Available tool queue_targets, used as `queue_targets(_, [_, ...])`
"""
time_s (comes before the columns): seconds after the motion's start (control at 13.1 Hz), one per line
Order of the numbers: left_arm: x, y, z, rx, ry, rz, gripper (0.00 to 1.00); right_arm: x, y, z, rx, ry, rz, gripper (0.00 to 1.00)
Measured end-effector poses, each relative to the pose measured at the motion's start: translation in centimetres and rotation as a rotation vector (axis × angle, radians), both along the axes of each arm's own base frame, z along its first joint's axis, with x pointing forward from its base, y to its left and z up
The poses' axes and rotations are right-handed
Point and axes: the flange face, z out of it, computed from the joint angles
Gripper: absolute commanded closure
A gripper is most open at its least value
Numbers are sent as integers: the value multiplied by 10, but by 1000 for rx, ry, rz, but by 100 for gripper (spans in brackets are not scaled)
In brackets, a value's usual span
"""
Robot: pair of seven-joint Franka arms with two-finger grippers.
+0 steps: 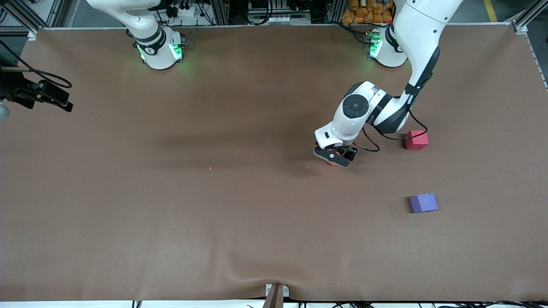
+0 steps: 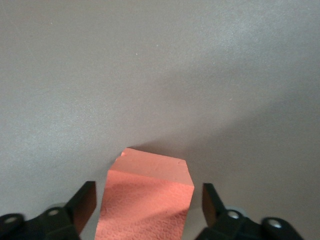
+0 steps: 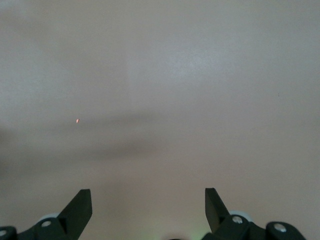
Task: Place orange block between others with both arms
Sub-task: 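Move the orange cube with the left gripper toward the pink cube, then lower the orange cube between the pink and blue cubes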
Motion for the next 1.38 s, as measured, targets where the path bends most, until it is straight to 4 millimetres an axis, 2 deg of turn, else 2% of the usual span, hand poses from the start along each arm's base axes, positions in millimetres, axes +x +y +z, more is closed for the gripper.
queue_targets(0.23, [1,0,2,-2,-4,0,73,2,2,-4,-1,6,4,0])
queue_targets(0.53, [7,3,10,-11,-23,8,76,7,14,-12,-2,22,25,0])
queue_targets(0.69, [14,10,28,0,-34,25,80,7,22,-13,-2,24,39,0])
queue_targets(0.84, [26,33,57,28,-44,66,82,7,27,-15,-3,26,48,0])
queue_targets(1.07, [44,77,94,49,-53,161,83,9,29,-17,-3,31,50,0])
queue_targets(1.22, [58,118,110,46,-49,253,83,9,29,-18,-3,34,50,0])
queue_targets(1.38, [69,159,116,58,-38,328,83,9,28,-18,-4,35,49,0])
